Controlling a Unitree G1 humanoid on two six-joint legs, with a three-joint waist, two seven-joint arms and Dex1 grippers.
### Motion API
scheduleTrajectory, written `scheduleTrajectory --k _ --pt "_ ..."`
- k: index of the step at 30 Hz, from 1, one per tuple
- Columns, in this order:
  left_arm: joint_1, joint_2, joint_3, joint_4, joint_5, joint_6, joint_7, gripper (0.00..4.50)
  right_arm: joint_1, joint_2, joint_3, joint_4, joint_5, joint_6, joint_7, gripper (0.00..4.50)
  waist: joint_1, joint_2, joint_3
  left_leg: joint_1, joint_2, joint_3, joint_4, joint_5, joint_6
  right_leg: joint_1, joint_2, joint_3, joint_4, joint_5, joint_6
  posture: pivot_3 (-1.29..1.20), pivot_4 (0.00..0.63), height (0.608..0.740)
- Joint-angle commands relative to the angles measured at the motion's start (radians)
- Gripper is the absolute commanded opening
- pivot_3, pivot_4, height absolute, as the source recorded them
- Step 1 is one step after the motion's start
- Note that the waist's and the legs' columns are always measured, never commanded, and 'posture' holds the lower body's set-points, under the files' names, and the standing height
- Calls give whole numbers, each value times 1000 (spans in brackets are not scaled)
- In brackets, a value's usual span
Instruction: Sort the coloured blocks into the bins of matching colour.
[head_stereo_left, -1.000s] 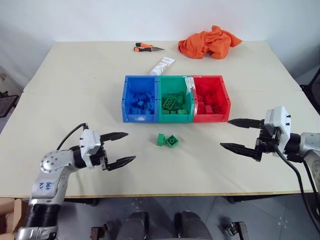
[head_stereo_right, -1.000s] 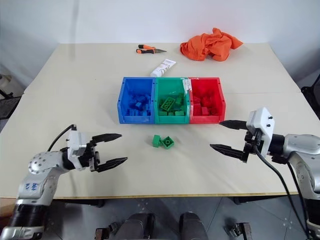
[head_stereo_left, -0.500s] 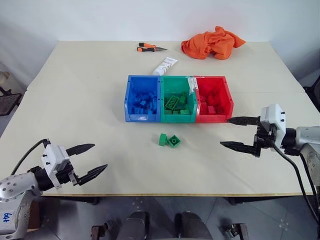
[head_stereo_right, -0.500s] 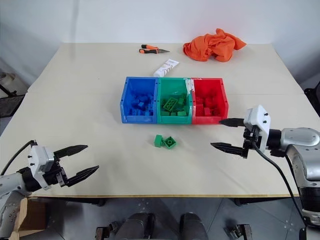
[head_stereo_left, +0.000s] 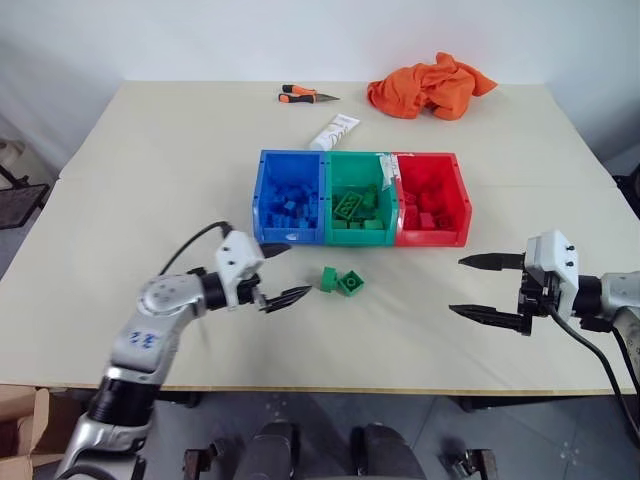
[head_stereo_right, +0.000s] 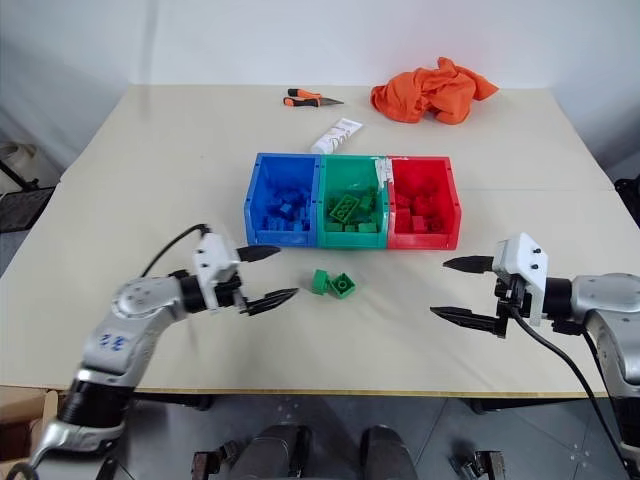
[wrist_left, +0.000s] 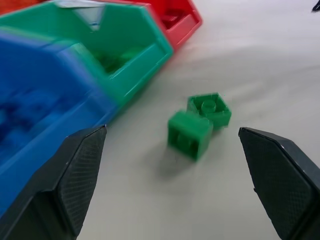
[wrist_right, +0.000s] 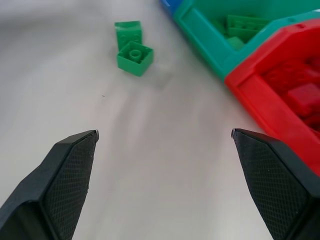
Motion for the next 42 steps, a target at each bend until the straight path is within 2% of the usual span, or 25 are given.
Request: scheduleTrajectory --k 1,11,14,21,22,29,35,39,42 --pt "-40 -19 -55 66 66 -46 0 4500 35 -1 -64 -76 26 10 -42 4460 0 0 0 0 0 0 0 0 0 0 0 0 0 0 0 0 150 740" --pt "-122 -77 -103 229 152 -125 -4 4500 129 18 -110 -160 42 27 -126 4460 11 0 0 0 -1 0 1 0 0 0 0 0 -1 0 0 0 150 740" --pt "-135 -102 -104 257 155 -155 -9 3918 137 20 -113 -171 45 31 -142 4500 11 0 0 0 -1 0 1 0 0 0 0 0 -1 0 0 0 150 740" --pt "-140 -146 -105 285 153 -186 -22 1749 136 18 -108 -174 47 32 -158 4500 10 0 0 0 0 0 1 0 0 0 0 0 0 0 0 0 150 740" --pt "-139 -147 -104 284 152 -187 -24 1632 135 18 -108 -174 47 32 -160 4500 10 0 0 0 0 0 1 0 0 0 0 0 0 0 0 0 150 740" --pt "-105 -140 -55 174 110 -155 -15 1632 134 15 -113 -175 46 34 -166 4500 10 0 0 0 0 0 1 0 0 0 0 0 0 0 0 0 150 740" --pt "-151 -191 14 67 105 -107 117 1632 143 16 -125 -181 50 34 -171 4500 11 0 0 0 0 -1 2 0 0 0 0 0 0 0 0 0 150 740" --pt "-242 -243 0 144 143 -150 175 1632 128 22 -122 -176 54 31 -186 4500 14 0 0 -1 -1 -1 3 0 0 1 0 -1 0 0 0 0 150 740" --pt "-356 -298 -19 320 183 -245 211 1632 113 28 -115 -177 60 29 -197 4500 15 -1 0 -1 -1 -1 4 0 0 1 0 -1 1 0 1 0 150 740"
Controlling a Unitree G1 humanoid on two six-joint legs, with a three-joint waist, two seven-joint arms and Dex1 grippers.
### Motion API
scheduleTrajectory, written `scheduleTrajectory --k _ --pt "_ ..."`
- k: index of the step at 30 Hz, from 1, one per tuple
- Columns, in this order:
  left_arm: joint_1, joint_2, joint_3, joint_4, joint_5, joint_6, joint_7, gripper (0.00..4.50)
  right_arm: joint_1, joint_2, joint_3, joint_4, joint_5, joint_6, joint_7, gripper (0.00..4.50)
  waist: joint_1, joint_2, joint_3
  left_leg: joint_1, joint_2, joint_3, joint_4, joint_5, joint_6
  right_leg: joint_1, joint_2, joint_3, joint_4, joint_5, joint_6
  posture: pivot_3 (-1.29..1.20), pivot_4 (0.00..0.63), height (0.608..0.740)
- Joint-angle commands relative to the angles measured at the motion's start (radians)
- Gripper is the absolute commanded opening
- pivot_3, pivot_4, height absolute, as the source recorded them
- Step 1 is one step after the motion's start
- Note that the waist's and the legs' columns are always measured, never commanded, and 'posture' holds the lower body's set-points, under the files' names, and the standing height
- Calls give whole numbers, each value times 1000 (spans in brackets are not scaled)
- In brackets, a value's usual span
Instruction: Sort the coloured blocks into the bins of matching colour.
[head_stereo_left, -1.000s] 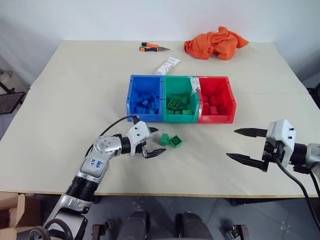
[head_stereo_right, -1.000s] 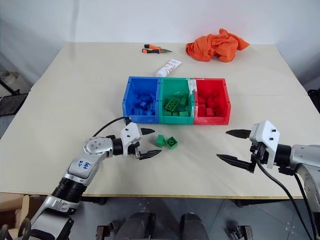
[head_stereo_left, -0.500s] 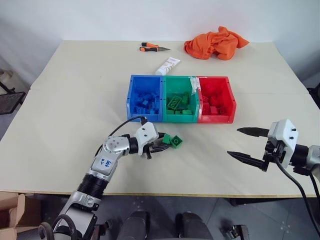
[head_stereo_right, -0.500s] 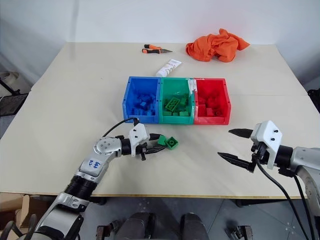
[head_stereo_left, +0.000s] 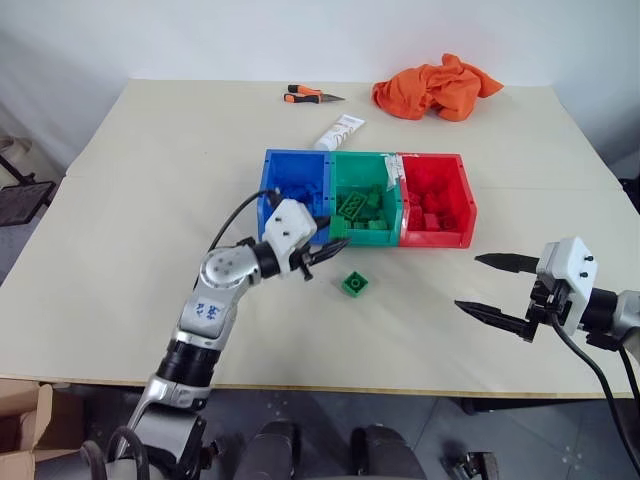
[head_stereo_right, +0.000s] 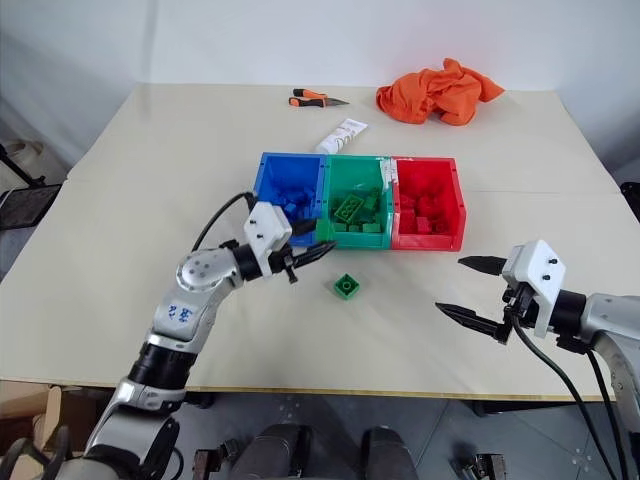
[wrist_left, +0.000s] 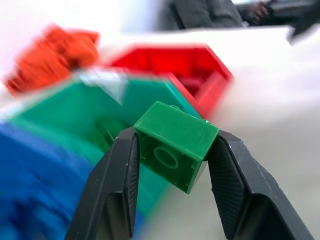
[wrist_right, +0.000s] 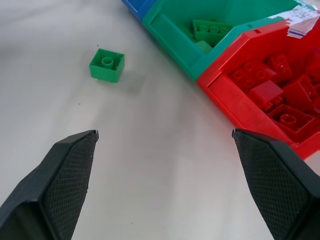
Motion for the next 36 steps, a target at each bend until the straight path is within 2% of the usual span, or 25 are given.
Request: scheduleTrajectory --k 1,6,10,14,18,20,24,26,31,36 --pt "-128 -56 -23 204 57 -136 49 1632 -27 16 -34 -33 28 -7 -21 4500 1 0 0 0 0 0 0 0 0 0 0 -1 0 0 0 0 150 740" --pt "-331 -126 -27 596 138 -334 152 3271 -25 31 -48 -56 39 1 -47 4500 -1 -1 1 0 0 0 1 0 0 0 0 -2 0 0 0 0 150 740" --pt "-420 -156 -14 766 155 -432 197 4429 3 33 -70 -78 48 3 -63 4500 -1 -2 1 -1 0 1 -1 0 0 -2 0 -4 1 0 0 0 150 740" --pt "-414 -137 -10 758 139 -484 138 4492 23 35 -86 -96 56 8 -77 4500 -3 -2 1 -1 0 3 -1 0 0 -3 0 -3 2 0 0 0 150 740" --pt "-321 -96 -3 595 50 -435 -35 4492 29 32 -88 -96 58 8 -78 4500 -3 -1 1 -1 0 3 -1 0 0 -4 0 -3 3 0 0 0 150 740" --pt "-170 9 -3 349 -51 -299 -195 4492 13 27 -73 -78 57 7 -71 4500 -11 0 0 -1 0 3 -1 0 0 -4 0 -2 3 0 0 0 150 740" --pt "14 204 34 113 -128 -147 -333 4492 -20 18 -44 -36 50 2 -50 4500 -30 0 0 0 2 2 -3 1 -1 -5 1 3 4 0 0 0 150 740" --pt "86 308 71 76 -148 -115 -386 4492 -43 15 -27 -7 43 -3 -35 4500 -30 0 0 1 2 2 -2 1 -2 -5 1 3 2 0 0 0 150 740" --pt "203 484 155 56 -200 -68 -495 4492 -111 11 16 58 28 -10 2 4500 -24 0 0 1 0 0 -2 1 -1 -3 -1 3 -1 0 0 0 150 740" --pt "284 585 211 22 -235 -12 -556 4492 -169 11 51 109 11 -20 34 4500 -23 0 0 0 0 -1 -3 1 0 -3 -1 2 -1 0 0 0 150 740"
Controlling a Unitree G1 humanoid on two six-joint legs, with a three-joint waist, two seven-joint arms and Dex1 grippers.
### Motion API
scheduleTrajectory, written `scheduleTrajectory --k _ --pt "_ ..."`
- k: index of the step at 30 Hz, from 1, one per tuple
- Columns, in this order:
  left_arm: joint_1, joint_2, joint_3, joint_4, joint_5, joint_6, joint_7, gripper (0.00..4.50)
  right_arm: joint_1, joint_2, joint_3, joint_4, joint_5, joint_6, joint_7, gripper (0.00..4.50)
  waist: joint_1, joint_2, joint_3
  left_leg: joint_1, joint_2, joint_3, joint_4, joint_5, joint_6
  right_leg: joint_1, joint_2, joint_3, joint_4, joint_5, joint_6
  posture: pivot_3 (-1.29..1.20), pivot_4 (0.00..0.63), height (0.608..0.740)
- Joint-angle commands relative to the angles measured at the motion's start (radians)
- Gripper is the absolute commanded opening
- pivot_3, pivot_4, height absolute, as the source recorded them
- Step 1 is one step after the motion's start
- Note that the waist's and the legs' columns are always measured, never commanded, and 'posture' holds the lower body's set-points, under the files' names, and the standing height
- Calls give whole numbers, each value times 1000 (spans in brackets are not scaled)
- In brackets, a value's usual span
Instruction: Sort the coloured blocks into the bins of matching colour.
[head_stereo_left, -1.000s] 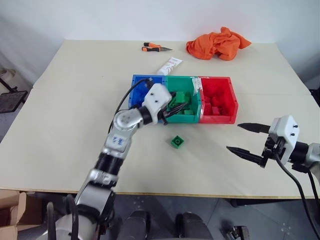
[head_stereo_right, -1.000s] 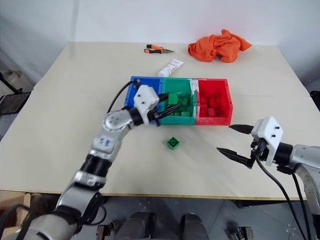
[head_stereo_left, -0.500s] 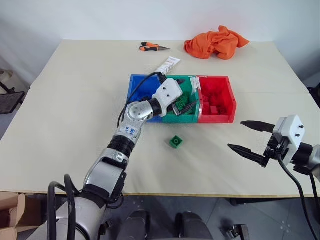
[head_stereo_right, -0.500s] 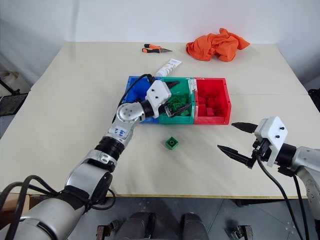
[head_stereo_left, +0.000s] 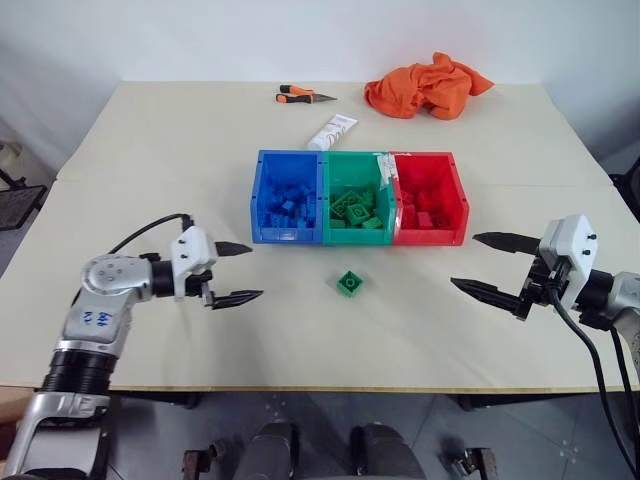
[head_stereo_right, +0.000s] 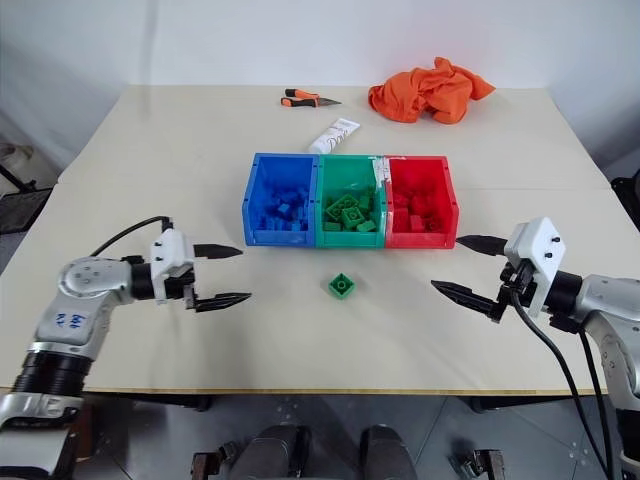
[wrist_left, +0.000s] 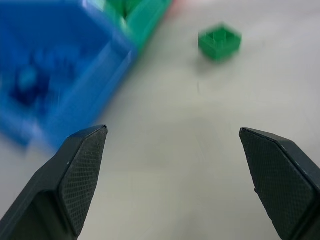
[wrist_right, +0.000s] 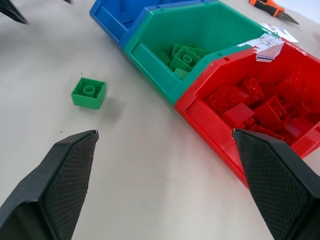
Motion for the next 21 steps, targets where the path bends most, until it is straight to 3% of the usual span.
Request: scheduleTrajectory --k 1,5,10,14,21 --pt "33 45 47 -62 -41 26 -35 4492 -30 -13 -3 19 -9 -23 23 4500 -1 0 0 0 0 0 0 0 0 0 0 0 0 0 0 0 150 740" --pt "59 29 52 -153 -55 78 6 4492 -59 -9 12 42 -20 -27 38 4500 -4 0 0 0 0 0 0 0 0 0 0 0 0 0 0 0 150 740" --pt "87 -84 -13 -336 -70 183 112 4492 -50 -11 4 36 -20 -25 41 4500 -5 0 0 -1 0 0 0 0 0 0 0 0 2 0 0 0 150 740" --pt "72 -219 -109 -384 -5 209 243 4492 -21 -15 -18 13 -15 -17 31 4500 -5 0 0 0 0 0 0 0 0 0 1 0 3 0 0 0 150 740" --pt "-9 -408 -304 -237 191 133 393 4492 40 -15 -60 -37 0 -1 13 4500 6 0 0 0 0 1 1 0 0 1 1 0 3 0 0 0 150 740"
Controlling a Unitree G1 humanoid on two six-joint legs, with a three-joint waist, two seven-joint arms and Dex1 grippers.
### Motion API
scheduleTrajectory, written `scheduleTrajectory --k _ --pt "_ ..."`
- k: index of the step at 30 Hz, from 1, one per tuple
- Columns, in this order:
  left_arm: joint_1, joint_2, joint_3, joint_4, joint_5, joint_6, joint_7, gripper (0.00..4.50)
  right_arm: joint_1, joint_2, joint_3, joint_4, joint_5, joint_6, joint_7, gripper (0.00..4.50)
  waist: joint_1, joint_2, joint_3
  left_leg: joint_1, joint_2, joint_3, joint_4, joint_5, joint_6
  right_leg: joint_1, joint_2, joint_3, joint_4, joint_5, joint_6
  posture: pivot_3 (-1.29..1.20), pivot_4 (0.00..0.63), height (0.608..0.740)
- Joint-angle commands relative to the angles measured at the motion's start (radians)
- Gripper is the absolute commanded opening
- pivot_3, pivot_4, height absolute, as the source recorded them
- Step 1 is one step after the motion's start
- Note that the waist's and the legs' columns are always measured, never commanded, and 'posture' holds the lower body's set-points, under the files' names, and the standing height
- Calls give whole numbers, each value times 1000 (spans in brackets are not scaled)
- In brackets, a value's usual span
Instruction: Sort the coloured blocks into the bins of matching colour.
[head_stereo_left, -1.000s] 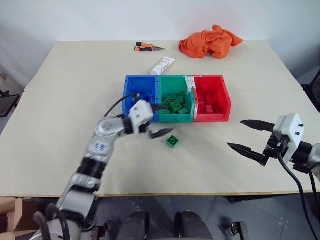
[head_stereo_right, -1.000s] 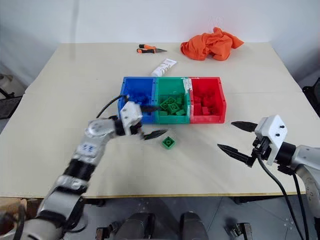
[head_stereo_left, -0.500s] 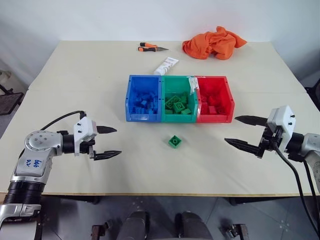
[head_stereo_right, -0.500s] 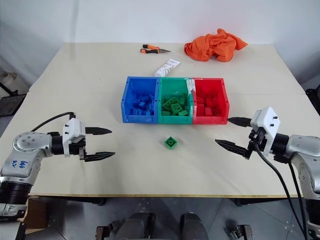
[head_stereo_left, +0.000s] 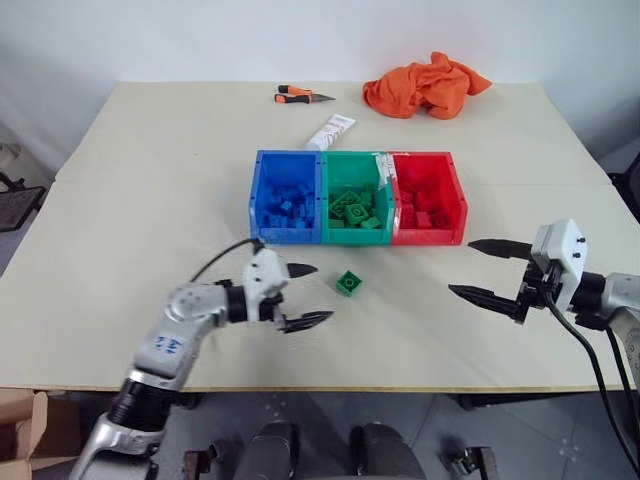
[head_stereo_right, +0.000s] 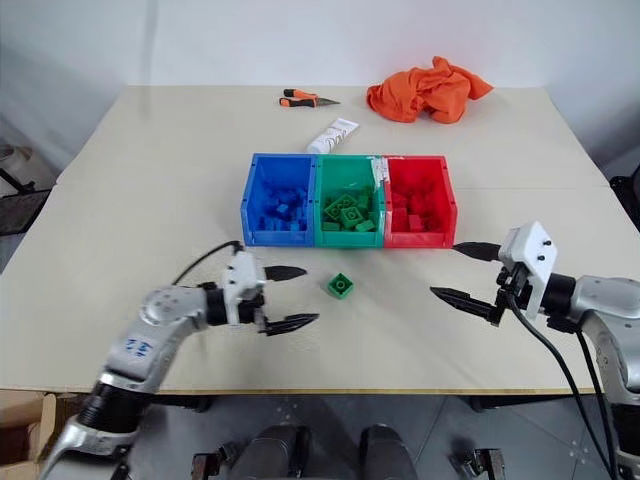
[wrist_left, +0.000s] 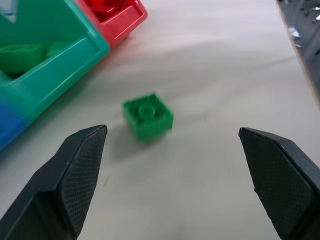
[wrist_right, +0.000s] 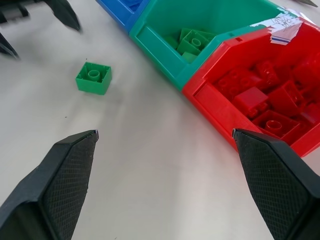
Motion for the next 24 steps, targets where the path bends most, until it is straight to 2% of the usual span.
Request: scheduleTrajectory --k 1,7,11,14,20,21,24 --pt "-45 -44 -55 72 92 -84 58 4492 29 -16 -59 -53 23 11 -6 4500 1 0 0 0 0 0 0 0 0 0 0 0 0 0 0 0 150 740" --pt "-141 -149 -82 247 150 -131 121 4492 105 -13 -133 -117 49 34 -20 4500 15 0 0 0 0 1 1 0 0 0 0 1 0 0 0 0 150 740" --pt "-168 -169 -84 316 167 -137 123 4492 130 -10 -155 -143 51 43 -37 4500 15 0 0 0 -1 1 2 0 0 0 0 1 0 0 0 0 150 740" --pt "-163 -160 -88 312 167 -133 101 3932 149 -9 -172 -158 53 47 -47 4500 13 0 0 0 0 1 1 0 0 -1 0 1 0 0 0 0 150 740" --pt "-162 -151 -74 300 159 -137 92 2074 164 -8 -185 -170 55 49 -57 4500 14 0 0 0 0 1 2 0 0 0 0 1 -1 0 0 0 150 740" --pt "-165 -153 -70 299 155 -137 92 1936 166 -7 -185 -172 55 48 -58 4500 14 0 0 0 0 1 2 0 0 0 0 1 -1 0 0 0 150 740" --pt "-179 -164 -59 292 143 -127 94 1934 167 -5 -187 -175 56 47 -61 4500 14 0 0 0 0 1 2 0 0 0 0 1 -1 0 0 0 150 740"
